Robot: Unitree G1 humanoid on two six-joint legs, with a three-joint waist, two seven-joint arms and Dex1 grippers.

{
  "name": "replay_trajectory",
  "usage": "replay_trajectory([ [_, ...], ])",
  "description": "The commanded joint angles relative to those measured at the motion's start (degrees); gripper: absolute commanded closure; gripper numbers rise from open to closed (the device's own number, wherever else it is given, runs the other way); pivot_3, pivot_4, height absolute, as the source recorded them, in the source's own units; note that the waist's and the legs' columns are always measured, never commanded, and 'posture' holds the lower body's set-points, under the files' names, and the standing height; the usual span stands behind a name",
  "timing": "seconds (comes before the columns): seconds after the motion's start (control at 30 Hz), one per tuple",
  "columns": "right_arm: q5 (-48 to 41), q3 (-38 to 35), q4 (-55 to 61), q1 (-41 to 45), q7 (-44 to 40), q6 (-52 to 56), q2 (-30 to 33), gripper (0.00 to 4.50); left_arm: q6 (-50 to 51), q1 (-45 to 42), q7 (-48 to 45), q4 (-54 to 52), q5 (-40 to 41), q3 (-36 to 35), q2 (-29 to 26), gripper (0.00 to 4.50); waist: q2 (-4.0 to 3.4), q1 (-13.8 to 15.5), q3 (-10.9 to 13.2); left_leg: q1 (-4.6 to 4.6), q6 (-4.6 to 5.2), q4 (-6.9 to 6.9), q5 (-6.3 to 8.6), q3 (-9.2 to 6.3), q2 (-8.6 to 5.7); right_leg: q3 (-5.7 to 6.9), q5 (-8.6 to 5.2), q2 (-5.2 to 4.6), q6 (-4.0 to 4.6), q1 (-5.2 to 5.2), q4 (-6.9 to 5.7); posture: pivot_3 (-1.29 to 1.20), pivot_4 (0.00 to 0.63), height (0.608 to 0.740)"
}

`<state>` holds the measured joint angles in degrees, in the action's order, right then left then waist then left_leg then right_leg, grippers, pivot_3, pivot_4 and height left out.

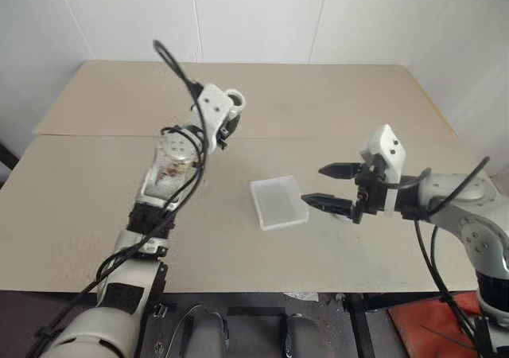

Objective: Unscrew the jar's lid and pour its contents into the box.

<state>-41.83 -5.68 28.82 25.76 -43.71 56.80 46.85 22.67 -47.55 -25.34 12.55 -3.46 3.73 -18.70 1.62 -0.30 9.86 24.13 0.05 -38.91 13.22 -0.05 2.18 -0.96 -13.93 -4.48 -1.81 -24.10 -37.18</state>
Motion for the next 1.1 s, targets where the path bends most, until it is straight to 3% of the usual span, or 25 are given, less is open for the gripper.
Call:
replay_trajectory([
  [0.03,-0.48,-1.78,1.92,-0.24,-0.56,-2.33,0.48,0.02,3.44,4.94,0.50,-7.64,1.49,-0.43,0.73,2.58,0.00,-0.10,0.00,0.00,0.00,-0.01,0.00,0.01,-0.01,-0.02,0.00,-0.01,0.00,-0.01,0.00,0.00,0.150,0.740],
  [0.3,-0.98,-2.05,1.60,-0.12,0.05,-2.78,0.11,0.02,5.60,6.67,1.47,-10.22,1.76,-0.67,1.05,2.58,0.00,-0.04,0.00,-0.06,0.00,-0.02,0.00,-0.01,-0.02,-0.04,0.01,-0.02,0.02,0.03,0.01,0.00,0.150,0.740],
  [0.4,-0.96,-1.97,1.41,0.20,0.15,-2.42,0.34,0.02,-7.62,4.54,3.76,-6.72,-7.39,5.60,-3.34,2.58,0.00,0.16,0.00,-0.06,0.00,-0.02,0.00,0.00,-0.03,-0.04,0.01,-0.02,0.02,0.03,0.01,0.00,0.150,0.740],
  [0.53,-0.27,-1.37,0.73,1.02,-1.40,-2.17,2.63,0.02,-39.67,-6.90,19.23,5.53,-38.08,24.87,-17.32,2.58,0.02,0.68,0.01,-0.07,0.00,0.04,0.00,-0.01,-0.07,-0.05,0.03,-0.01,0.04,0.01,0.01,0.00,0.150,0.740],
  [0.63,0.01,-0.97,0.05,1.49,-2.19,-2.72,3.55,0.02,-47.95,-13.95,31.12,12.10,-51.72,32.68,-19.91,2.58,-0.02,1.06,-0.01,-0.07,0.00,0.08,0.00,0.03,-0.13,-0.08,0.05,-0.08,0.01,0.06,0.16,0.00,0.150,0.740],
  [0.7,0.26,-0.75,-0.36,2.17,-2.53,-2.75,3.91,0.02,-51.69,-19.20,39.43,12.81,-64.80,40.29,-20.20,2.58,0.00,1.37,-0.01,-0.04,0.00,0.06,0.00,0.07,-0.17,-0.09,0.03,-0.13,-0.03,0.06,0.15,0.00,0.150,0.740],
  [0.77,0.36,-0.68,-0.51,2.68,-2.45,-2.71,3.86,0.02,-53.31,-21.37,44.85,12.96,-72.88,45.38,-19.57,2.58,-0.01,1.49,-0.01,0.07,0.00,0.03,0.00,0.07,-0.21,-0.06,0.05,-0.16,-0.07,0.00,0.15,0.00,0.150,0.740],
  [0.87,0.28,-1.13,-0.26,3.37,-1.08,-2.06,3.42,0.02,-52.68,-21.16,49.03,12.37,-80.09,49.92,-17.73,2.58,0.00,1.48,0.00,0.10,0.00,0.03,0.00,0.09,-0.21,-0.07,0.05,-0.17,-0.08,-0.07,0.08,0.00,0.150,0.740],
  [1.1,-2.88,-4.67,3.03,2.10,2.08,-0.07,3.29,0.02,-49.92,-21.38,49.21,15.20,-83.31,50.43,-14.10,2.58,0.00,1.12,0.00,0.11,0.00,0.02,0.00,0.08,-0.19,-0.07,0.05,-0.17,-0.08,-0.10,0.06,0.00,0.150,0.740],
])
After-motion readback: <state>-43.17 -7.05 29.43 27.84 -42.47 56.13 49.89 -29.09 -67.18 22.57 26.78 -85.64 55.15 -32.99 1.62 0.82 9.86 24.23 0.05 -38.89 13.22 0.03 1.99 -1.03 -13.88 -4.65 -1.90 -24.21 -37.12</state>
